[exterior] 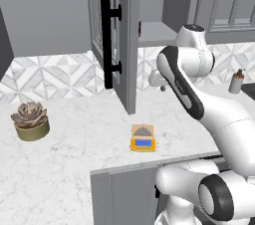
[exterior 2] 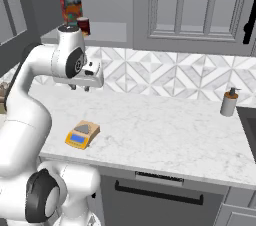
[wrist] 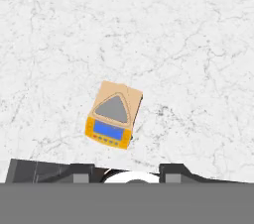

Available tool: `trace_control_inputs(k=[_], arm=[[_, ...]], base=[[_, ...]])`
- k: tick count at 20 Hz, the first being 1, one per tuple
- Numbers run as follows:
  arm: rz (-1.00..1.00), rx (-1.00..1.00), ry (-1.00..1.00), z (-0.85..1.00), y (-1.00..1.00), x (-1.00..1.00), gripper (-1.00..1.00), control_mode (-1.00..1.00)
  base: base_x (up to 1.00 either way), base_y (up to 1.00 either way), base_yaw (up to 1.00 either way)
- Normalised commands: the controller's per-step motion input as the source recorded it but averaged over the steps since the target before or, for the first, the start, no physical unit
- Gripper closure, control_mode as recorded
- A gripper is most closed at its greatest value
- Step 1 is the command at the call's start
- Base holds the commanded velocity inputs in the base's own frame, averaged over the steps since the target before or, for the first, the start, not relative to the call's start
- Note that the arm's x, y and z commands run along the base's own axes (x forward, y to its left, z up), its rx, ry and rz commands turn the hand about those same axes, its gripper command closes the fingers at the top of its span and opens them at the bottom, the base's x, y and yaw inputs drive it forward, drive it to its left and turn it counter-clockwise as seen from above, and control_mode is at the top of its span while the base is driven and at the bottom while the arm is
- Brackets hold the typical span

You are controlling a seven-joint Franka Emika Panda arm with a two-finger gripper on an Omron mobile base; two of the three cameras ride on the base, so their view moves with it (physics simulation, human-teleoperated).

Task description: Pick the canned food and place it on the digital scale for weighing, and close the cabinet.

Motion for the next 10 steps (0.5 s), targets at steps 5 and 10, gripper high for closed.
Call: trace_control_inputs(k=[5, 10], arm=[[0.00, 0.00, -0.12, 0.01, 0.00, -0.78, -1.00, -1.00], [0.00, 0.02, -0.53, 0.56, 0.00, -0.61, -1.00, -1.00]], base=[[0.00, 0.00, 0.00], [0.00, 0.00, 0.00]])
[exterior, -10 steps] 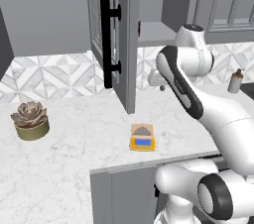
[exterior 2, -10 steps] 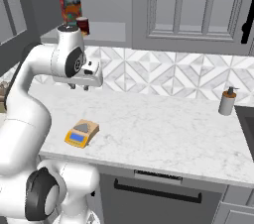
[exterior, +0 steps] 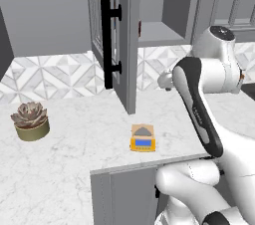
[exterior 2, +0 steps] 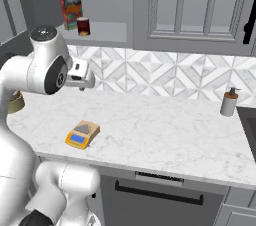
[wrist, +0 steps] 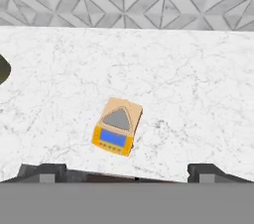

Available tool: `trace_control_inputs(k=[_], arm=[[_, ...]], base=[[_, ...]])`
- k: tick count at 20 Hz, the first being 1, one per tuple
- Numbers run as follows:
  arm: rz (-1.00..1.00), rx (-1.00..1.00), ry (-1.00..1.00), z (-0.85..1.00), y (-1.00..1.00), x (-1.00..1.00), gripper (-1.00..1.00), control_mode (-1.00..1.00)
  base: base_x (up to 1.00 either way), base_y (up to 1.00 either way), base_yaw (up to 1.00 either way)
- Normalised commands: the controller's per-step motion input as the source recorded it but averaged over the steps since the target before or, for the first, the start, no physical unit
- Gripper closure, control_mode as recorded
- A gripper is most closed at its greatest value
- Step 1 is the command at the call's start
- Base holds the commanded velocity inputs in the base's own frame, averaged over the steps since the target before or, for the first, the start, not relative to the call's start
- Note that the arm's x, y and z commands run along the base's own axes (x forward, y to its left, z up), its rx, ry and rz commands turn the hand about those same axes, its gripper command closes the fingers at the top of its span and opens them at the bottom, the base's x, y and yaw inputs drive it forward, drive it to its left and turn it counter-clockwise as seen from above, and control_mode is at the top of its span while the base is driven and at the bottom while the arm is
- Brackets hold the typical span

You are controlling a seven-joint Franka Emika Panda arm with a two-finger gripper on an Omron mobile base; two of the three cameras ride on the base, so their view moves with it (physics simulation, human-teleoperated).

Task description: Pick the canned food and place it on the digital scale for weighing, and close the cabinet.

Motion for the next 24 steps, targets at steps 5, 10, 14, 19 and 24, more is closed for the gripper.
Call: trace_control_inputs(k=[5, 10, 14, 19, 24], arm=[[0.00, 0.00, -0.34, 0.73, 0.01, -0.31, -1.00, -1.00], [0.00, 0.00, -0.20, 0.71, 0.02, -0.07, -1.00, -1.00], [0.00, 0.00, -0.20, 0.43, 0.02, 0.00, -1.00, -1.00], [0.00, 0.00, -0.08, 0.33, 0.00, 0.00, -1.00, -1.00], [0.00, -0.01, 0.00, 0.37, 0.06, 0.03, -1.00, -1.00]], base=[[0.00, 0.00, 0.00], [0.00, 0.00, 0.00], [0.00, 0.00, 0.00], [0.00, 0.00, 0.00], [0.00, 0.00, 0.00]])
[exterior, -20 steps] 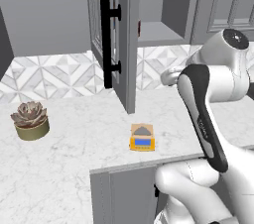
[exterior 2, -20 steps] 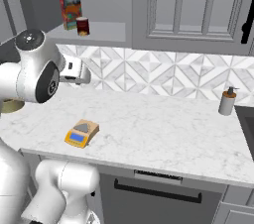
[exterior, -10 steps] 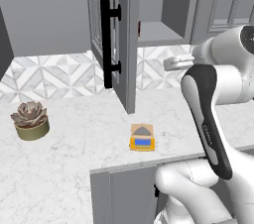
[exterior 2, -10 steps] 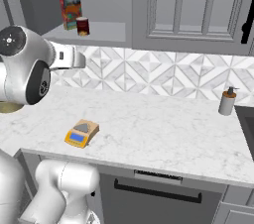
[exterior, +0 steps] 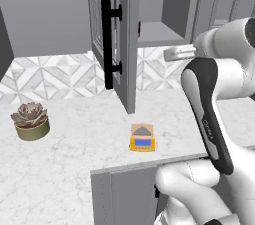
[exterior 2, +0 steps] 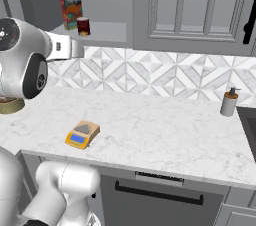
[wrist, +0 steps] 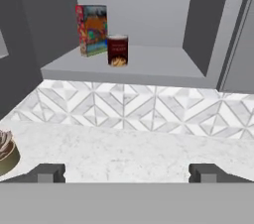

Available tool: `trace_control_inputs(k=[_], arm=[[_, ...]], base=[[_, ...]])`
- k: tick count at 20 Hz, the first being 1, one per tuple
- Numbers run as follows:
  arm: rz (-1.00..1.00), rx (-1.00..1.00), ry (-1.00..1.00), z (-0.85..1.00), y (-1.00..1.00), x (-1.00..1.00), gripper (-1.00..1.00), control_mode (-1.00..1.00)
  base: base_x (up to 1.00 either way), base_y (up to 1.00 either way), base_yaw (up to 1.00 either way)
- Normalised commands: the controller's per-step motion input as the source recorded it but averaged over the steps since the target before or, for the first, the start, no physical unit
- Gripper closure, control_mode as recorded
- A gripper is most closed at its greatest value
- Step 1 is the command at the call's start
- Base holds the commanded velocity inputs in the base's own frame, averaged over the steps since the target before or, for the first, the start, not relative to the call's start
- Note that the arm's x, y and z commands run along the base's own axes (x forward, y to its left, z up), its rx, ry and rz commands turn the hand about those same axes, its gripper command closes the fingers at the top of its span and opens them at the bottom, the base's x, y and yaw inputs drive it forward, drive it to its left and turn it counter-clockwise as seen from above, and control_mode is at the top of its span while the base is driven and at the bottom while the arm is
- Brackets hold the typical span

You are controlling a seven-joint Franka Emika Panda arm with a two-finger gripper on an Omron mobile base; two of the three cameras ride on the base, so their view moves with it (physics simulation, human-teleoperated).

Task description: Pick the canned food and place it on the digital scale for weighing, and close the cabinet.

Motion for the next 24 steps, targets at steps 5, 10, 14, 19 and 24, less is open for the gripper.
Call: trace_control_inputs(k=[5, 10, 14, 19, 24], arm=[[0.00, -0.01, 0.00, 0.29, 0.11, 0.20, -1.00, -1.00], [0.00, -0.03, 0.00, 0.15, 0.26, 0.37, -1.00, -1.00], [0.00, -0.05, 0.01, 0.10, 0.29, 0.36, -1.00, -1.00], [0.00, -0.01, 0.05, 0.01, 0.05, 0.50, -1.00, -1.00], [0.00, 0.00, 0.00, 0.00, 0.00, 0.54, -1.00, -1.00]], base=[[0.00, 0.00, 0.00], [0.00, 0.00, 0.00], [0.00, 0.00, 0.00], [0.00, 0.00, 0.00], [0.00, 0.00, 0.00]])
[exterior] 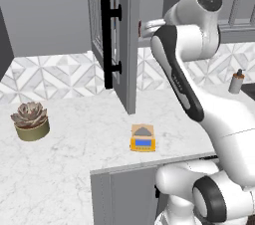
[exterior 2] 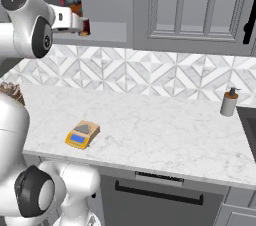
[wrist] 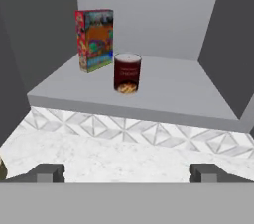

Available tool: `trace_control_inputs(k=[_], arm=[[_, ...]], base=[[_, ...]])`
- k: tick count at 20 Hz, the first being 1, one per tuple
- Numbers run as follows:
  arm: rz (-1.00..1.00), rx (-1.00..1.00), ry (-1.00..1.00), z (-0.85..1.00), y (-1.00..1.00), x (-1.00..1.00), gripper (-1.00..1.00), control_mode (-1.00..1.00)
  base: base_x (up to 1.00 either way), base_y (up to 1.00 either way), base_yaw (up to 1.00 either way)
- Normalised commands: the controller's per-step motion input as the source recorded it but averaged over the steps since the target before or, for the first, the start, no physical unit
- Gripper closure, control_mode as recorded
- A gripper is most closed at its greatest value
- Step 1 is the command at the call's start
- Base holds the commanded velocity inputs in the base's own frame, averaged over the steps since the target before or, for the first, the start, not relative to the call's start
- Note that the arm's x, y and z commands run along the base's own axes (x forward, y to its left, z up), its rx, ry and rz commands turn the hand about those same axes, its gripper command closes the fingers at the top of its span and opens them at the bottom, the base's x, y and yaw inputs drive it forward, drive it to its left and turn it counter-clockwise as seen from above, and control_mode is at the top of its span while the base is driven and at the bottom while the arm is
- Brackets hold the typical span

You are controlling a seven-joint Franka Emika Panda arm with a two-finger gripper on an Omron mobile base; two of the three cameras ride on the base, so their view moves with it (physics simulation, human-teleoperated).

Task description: Pick the canned food and place it on the digital scale for weighing, and close the cabinet.

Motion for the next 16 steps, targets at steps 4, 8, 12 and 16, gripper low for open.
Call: trace_control_inputs(k=[4, 8, 12, 16], arm=[[0.00, 0.00, 0.00, -0.03, 0.00, 0.56, -1.00, -1.00], [0.01, 0.03, -0.02, -0.23, 0.03, 0.44, -1.00, -1.00], [0.00, 0.01, -0.03, -0.25, 0.04, 0.28, -1.00, -1.00], [0.00, 0.00, -0.01, -0.02, 0.01, 0.19, -1.00, -1.00]], base=[[0.00, 0.00, 0.00], [0.00, 0.00, 0.00], [0.00, 0.00, 0.00], [0.00, 0.00, 0.00]])
